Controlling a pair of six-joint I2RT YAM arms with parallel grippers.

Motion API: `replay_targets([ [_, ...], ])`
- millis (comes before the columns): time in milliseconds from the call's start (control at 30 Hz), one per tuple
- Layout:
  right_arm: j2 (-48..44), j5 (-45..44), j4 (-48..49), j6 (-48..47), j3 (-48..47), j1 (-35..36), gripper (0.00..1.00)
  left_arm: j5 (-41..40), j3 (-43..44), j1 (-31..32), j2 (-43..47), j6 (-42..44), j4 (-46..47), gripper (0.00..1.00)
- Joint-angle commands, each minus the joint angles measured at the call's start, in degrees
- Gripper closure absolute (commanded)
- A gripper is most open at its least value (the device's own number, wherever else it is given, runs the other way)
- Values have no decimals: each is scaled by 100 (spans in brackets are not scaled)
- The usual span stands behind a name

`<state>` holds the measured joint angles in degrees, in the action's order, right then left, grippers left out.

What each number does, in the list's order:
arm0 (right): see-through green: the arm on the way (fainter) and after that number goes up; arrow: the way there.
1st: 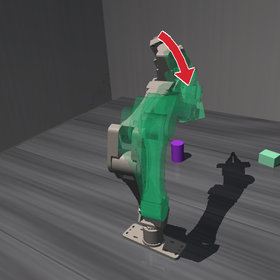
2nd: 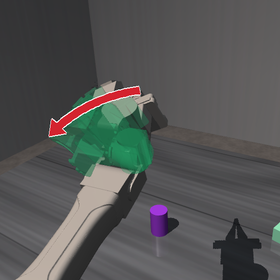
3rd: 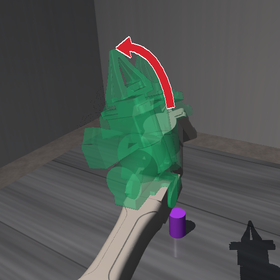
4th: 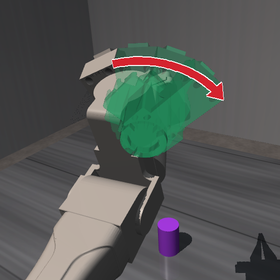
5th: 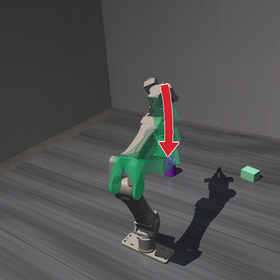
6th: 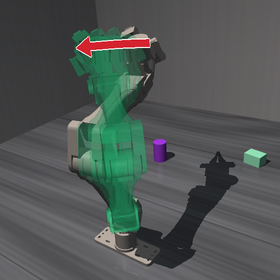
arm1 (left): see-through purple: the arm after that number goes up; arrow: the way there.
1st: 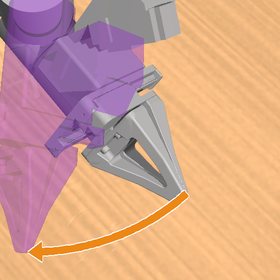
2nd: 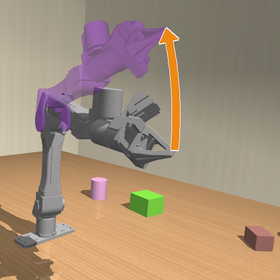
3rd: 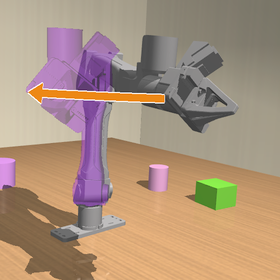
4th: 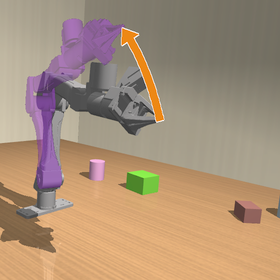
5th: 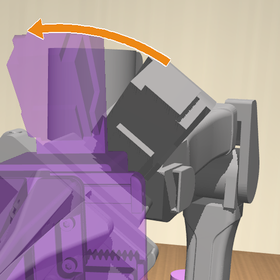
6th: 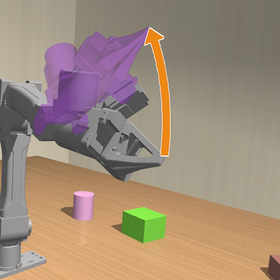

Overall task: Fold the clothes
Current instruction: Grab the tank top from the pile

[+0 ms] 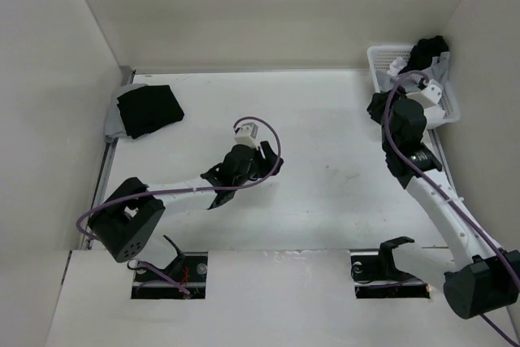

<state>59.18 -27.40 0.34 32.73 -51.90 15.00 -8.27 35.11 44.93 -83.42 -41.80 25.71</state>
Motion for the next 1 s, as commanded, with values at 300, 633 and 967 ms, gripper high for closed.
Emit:
replay_targets([
  [300, 2254, 208, -359, -391, -1989, -1636, 98, 326, 242, 231, -579, 102, 451, 47],
  [633, 4916, 595, -315, -592, -4159, -2471, 88, 432, 13, 214, -623, 41, 979, 47],
  [967, 7070, 744, -771, -1075, -6321, -2867, 45, 440, -22, -32, -676, 32, 1032, 47],
])
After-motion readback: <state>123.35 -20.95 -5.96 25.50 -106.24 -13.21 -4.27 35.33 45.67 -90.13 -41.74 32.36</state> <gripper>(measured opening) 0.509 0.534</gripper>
